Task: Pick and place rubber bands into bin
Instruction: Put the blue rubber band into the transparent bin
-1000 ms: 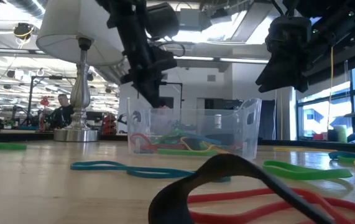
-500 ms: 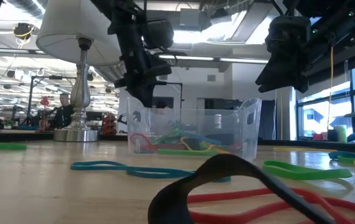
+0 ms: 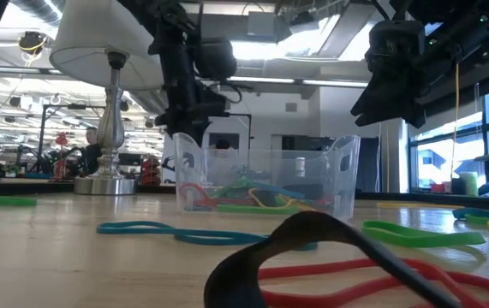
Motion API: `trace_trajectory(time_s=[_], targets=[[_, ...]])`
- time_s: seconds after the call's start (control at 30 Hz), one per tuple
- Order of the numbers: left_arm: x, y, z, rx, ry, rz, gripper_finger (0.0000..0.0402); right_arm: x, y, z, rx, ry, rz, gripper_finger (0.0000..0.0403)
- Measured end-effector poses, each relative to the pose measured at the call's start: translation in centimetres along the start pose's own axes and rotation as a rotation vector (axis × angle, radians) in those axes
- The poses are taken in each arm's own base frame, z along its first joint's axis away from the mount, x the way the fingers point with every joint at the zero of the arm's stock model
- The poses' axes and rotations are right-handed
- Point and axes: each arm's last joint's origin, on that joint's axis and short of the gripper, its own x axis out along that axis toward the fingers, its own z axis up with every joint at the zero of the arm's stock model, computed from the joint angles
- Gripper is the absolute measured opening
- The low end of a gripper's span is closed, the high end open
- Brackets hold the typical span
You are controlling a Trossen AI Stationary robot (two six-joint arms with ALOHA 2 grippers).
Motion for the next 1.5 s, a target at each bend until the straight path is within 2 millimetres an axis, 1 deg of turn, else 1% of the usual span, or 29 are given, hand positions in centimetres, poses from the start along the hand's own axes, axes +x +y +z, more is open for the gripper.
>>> trace_trajectory(time_s=[0.07,0.17,0.3,0.4,0.47,0.5,0.57,0.63,0.7,0.73,0.83,0.93,1.0,1.07,1.13,1.27,1.37,1.5], targets=[[1.0,-0.1,0.0,0.001,0.024,0.006,0.0121,0.0,0.0,0.0,0.003,0.000,0.000,0.0124],[3.0,-0.1,-0.1,0.000,0.080,0.023,0.0141,0.0,0.0,0.1,0.006,-0.006,0.004,0.0124],[5.5,0.1,-0.2,-0.032,0.130,0.083,0.0163,0.0,0.1,0.1,0.013,-0.008,0.006,0.0124],[7.1,0.4,-0.2,-0.067,0.154,0.108,0.0170,0.0,0.1,0.1,0.035,-0.011,0.008,0.0124],[7.6,0.5,-0.2,-0.073,0.177,0.091,0.0166,0.0,0.1,0.1,0.042,-0.011,0.008,0.0124],[8.1,0.5,-0.3,-0.075,0.196,0.079,0.0159,0.0,0.1,0.1,0.050,-0.011,0.008,0.0124],[8.5,0.5,-0.4,-0.078,0.220,0.051,0.0132,0.0,0.1,0.1,0.058,-0.011,0.009,0.0124],[8.6,0.2,-0.5,-0.062,0.225,0.043,0.0090,0.0,0.1,0.1,0.059,-0.011,0.009,0.0124],[8.6,0.0,-0.6,-0.036,0.226,0.038,0.0037,0.0,0.1,0.1,0.061,-0.011,0.009,0.0124],[8.5,-0.1,-0.6,-0.028,0.224,0.042,0.0020,0.0,0.1,0.1,0.061,-0.011,0.009,0.0124],[7.3,-0.4,-0.6,-0.013,0.203,0.076,0.0005,0.0,0.1,0.1,0.061,-0.011,0.009,0.0124],[5.2,-0.7,-1.0,-0.002,0.224,0.106,0.0002,0.0,0.1,0.1,0.060,-0.011,0.008,0.0124],[2.8,-0.9,-0.3,-0.008,0.141,0.099,0.0002,0.0,0.1,0.1,0.057,-0.011,0.009,0.0124],[0.6,-0.9,-0.2,-0.008,0.078,0.108,0.0002,0.0,0.1,0.1,0.056,-0.010,0.008,0.0124],[-1.1,-1.2,-0.5,-0.004,0.026,0.121,0.0002,0.0,0.1,0.1,0.054,-0.010,0.008,0.0124],[-5.7,-1.7,-1.1,-0.030,-0.127,0.104,0.0002,0.0,0.1,0.1,0.046,-0.007,0.006,0.0124],[-8.4,-1.9,-1.7,-0.033,-0.223,0.096,0.0002,0.0,0.0,0.0,0.024,-0.003,0.002,0.0124],[-11.9,-2.6,-2.6,-0.024,-0.359,0.011,0.0001,0.0,0.0,0.0,0.000,-0.001,0.001,0.0124]])
